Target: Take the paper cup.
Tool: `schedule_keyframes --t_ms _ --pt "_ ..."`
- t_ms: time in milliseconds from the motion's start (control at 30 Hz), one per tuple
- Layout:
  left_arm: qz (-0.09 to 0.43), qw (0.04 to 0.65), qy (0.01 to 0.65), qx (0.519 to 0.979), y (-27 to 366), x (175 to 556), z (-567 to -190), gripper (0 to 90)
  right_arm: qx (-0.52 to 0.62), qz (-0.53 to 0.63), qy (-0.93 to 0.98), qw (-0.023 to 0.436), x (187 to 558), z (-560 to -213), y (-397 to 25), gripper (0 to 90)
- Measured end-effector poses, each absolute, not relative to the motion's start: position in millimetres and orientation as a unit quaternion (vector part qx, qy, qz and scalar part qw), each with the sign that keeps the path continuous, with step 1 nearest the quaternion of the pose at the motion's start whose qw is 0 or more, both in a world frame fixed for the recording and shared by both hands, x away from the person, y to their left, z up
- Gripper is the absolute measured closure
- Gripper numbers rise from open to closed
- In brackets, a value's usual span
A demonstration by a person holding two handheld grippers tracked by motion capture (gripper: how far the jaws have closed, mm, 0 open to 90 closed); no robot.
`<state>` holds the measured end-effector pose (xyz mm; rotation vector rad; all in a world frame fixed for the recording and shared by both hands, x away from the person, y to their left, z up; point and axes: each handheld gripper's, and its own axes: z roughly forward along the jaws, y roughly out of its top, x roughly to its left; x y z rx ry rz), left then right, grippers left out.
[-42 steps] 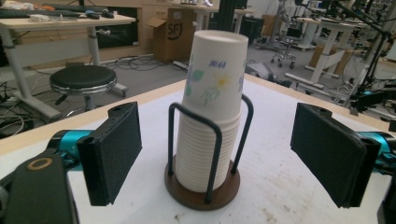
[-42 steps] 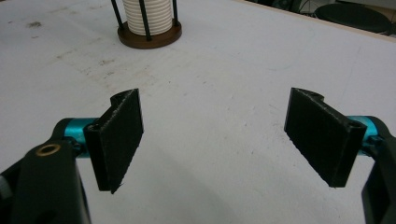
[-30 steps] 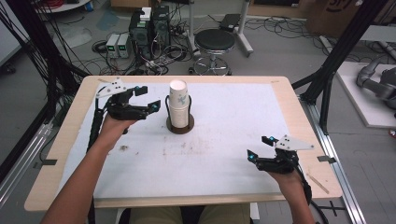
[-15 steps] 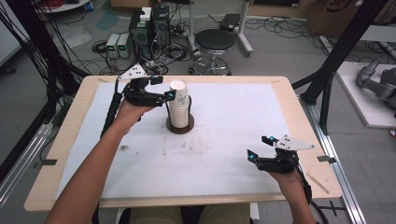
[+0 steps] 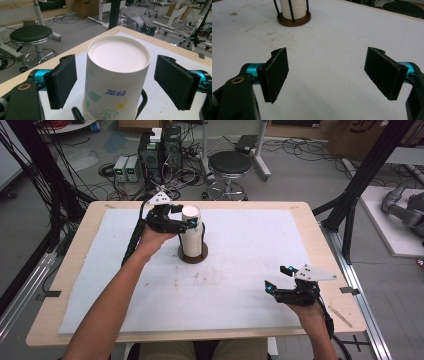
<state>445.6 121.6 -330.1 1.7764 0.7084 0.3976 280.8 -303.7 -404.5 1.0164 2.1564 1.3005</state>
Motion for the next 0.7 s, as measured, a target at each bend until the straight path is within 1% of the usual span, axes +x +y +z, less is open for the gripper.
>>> schedule_keyframes --t_ms 167,367,700 --pt "0.167 0.557 0.294 0.758 117.5 447.3 -333.2 23.4 0.365 0.468 0.777 0.211 281.0 -404.8 -303.9 20.1" --pt "0.175 0.556 0.291 0.759 114.3 447.8 -333.9 31.8 0.365 0.468 0.777 0.21 280.9 -404.9 -303.8 20.1" --pt "0.189 0.562 0.286 0.753 114.1 443.9 -326.6 33.8 0.366 0.467 0.777 0.209 281.0 -405.3 -303.5 20.1"
